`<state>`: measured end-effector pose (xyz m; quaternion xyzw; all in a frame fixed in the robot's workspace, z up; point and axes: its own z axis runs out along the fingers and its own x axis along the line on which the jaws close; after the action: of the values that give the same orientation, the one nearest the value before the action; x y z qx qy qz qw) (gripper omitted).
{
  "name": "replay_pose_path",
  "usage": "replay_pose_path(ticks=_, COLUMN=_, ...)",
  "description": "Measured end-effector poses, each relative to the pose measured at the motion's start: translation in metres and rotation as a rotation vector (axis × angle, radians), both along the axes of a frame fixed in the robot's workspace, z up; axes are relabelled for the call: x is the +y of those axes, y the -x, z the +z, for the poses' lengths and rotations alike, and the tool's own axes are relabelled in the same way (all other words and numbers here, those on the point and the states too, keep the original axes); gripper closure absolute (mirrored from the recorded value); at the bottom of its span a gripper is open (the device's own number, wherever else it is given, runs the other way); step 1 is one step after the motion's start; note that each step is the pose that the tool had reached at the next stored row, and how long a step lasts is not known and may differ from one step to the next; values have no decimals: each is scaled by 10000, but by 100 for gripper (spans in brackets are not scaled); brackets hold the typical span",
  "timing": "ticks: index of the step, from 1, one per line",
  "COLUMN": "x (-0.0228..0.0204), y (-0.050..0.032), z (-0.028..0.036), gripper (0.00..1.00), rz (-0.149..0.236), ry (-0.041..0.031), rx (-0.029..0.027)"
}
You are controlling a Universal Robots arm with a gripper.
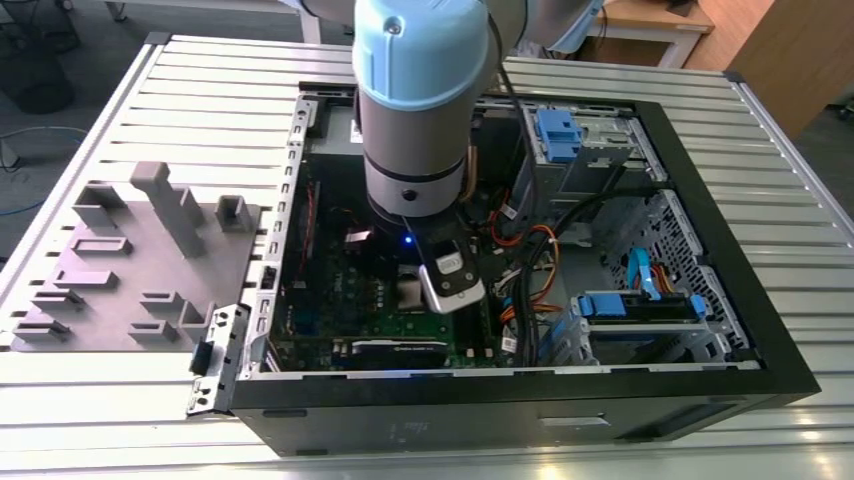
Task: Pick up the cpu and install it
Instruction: 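Place the cpu into insertion slot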
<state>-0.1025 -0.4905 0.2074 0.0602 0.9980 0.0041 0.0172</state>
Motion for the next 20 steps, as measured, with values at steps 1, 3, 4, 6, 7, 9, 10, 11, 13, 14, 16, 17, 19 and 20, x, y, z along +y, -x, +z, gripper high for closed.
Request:
replay_pose_path(ticks=1, x=0, y=0, z=22, gripper=61, rz=-1, ry=0, rx=0)
replay_pose_path(ticks=3, x=0, y=0, z=67, gripper=61, rz=0, ry=-1, rx=-1)
replay_pose_path(ticks=4, x=0, y=0, z=85, gripper=61, rz=1, ry=-2, rx=-1)
replay_pose_path(ticks=6, x=0, y=0, z=101, gripper=61, rz=0, ry=-1, rx=-1)
replay_pose_path(ticks=7, x=1, y=0, z=103, gripper=61, rz=0, ry=-4, rx=-2)
replay_pose_path(ticks=9, x=0, y=0, z=103, gripper=61, rz=0, ry=-4, rx=-2)
replay_pose_path(ticks=10, x=0, y=0, z=104, gripper=61, rz=0, ry=-2, rx=-1)
replay_pose_path(ticks=11, x=0, y=0, z=105, gripper=61, rz=0, ry=-1, rx=0)
replay_pose_path(ticks=13, x=0, y=0, z=105, gripper=61, rz=0, ry=-2, rx=0)
replay_pose_path(ticks=14, x=0, y=0, z=105, gripper=61, rz=0, ry=-1, rx=-1)
replay_pose_path(ticks=16, x=-1, y=0, z=122, gripper=61, rz=-3, ry=5, rx=7)
replay_pose_path(ticks=17, x=0, y=0, z=150, gripper=61, rz=-5, ry=2, rx=7)
replay_pose_path(ticks=19, x=0, y=0, z=223, gripper=61, rz=-8, ry=1, rx=8)
replay_pose_path(ticks=20, x=0, y=0, z=255, gripper=61, rz=-11, ry=0, rx=7)
